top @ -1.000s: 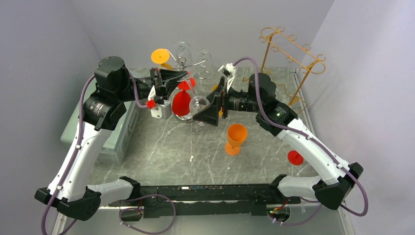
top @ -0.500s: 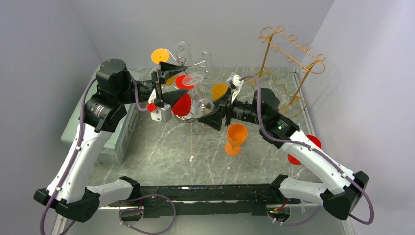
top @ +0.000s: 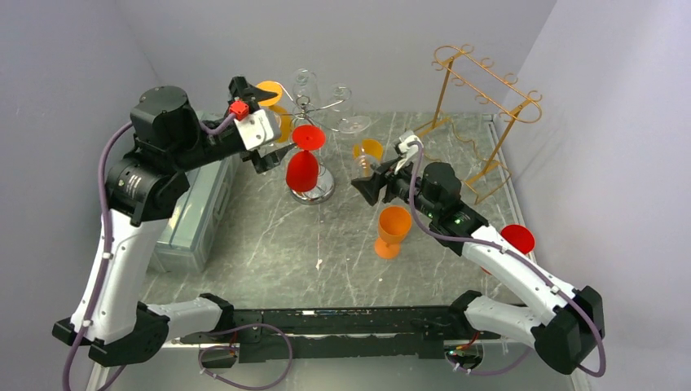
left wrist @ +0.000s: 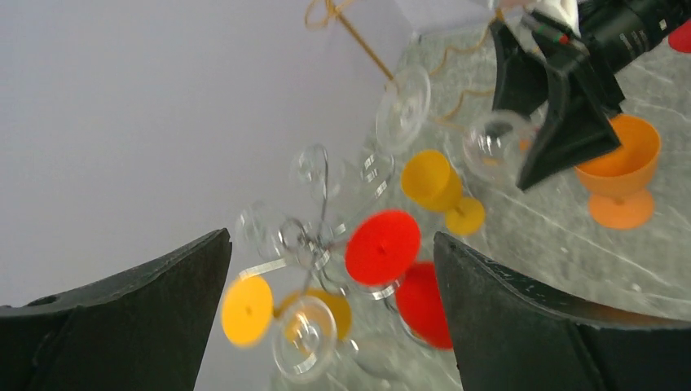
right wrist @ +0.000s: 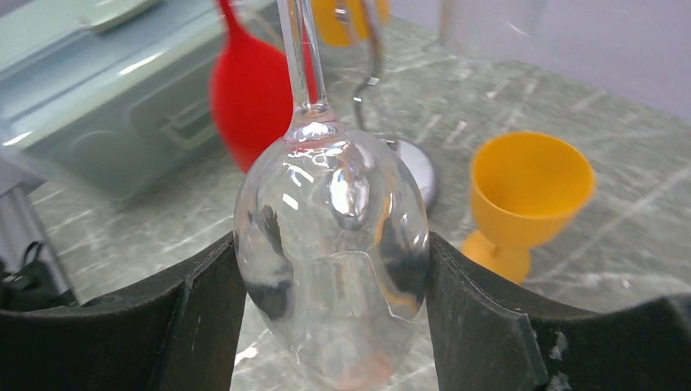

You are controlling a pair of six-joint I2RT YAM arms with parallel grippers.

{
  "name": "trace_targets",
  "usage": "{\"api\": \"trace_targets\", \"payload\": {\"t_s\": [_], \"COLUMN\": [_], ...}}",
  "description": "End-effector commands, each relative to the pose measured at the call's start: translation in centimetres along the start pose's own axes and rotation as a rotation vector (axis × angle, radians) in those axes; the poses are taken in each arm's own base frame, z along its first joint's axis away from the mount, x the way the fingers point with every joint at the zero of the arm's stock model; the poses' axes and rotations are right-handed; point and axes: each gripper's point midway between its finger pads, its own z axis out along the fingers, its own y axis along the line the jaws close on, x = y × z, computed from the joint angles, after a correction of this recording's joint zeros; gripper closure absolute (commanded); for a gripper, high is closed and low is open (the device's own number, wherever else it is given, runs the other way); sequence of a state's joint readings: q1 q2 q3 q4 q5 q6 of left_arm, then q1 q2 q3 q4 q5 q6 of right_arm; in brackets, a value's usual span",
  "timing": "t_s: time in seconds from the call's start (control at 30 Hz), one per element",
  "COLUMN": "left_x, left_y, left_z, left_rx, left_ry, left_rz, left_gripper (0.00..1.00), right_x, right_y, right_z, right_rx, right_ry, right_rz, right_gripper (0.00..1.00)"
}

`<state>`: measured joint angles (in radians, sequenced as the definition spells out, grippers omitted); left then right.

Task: Place the wine glass upside down on the wine glass rack
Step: Turn the wine glass upside down at the wine rack.

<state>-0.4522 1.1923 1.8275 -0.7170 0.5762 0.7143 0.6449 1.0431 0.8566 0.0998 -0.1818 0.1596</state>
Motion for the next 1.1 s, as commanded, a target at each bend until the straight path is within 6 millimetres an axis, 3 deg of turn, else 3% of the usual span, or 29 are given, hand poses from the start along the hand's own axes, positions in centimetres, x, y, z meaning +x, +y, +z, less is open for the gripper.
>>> {"api": "trace_targets", "payload": {"t_s": [0.0,0.13,0.27,1.07], "left_x": [3.6,4.1,4.7,6.2], "left_y": [-1.6,-2.6,-2.9,-2.2], "left_z": [-3.6,-5.9,-6.7,-7.4], "left_rx": [-0.082,-0.119,-0.132,-0.175], "left_ry": [0.244,0.292,0.338,0.469], "left_rz": [-0.252,-0.271,-0.302,-0.366], "left_gripper": [0.01,0.01,0.01,0.00], "right_x": [-4.9,-5.3,-5.5,-4.2], "right_y": [-2.8,-4.0,-4.4,-4.7], "right_z": [-0.4,0.6,2.0,9.2], "right_rx": [0.061,0.058,0.048,-0.070], "right_ry": [-0.236,-0.247,-0.245,-0.195], "right_rz": [0.015,0.034,0.044,0.112], "right_gripper": [0.96,0.95,0.95,0.97]}}
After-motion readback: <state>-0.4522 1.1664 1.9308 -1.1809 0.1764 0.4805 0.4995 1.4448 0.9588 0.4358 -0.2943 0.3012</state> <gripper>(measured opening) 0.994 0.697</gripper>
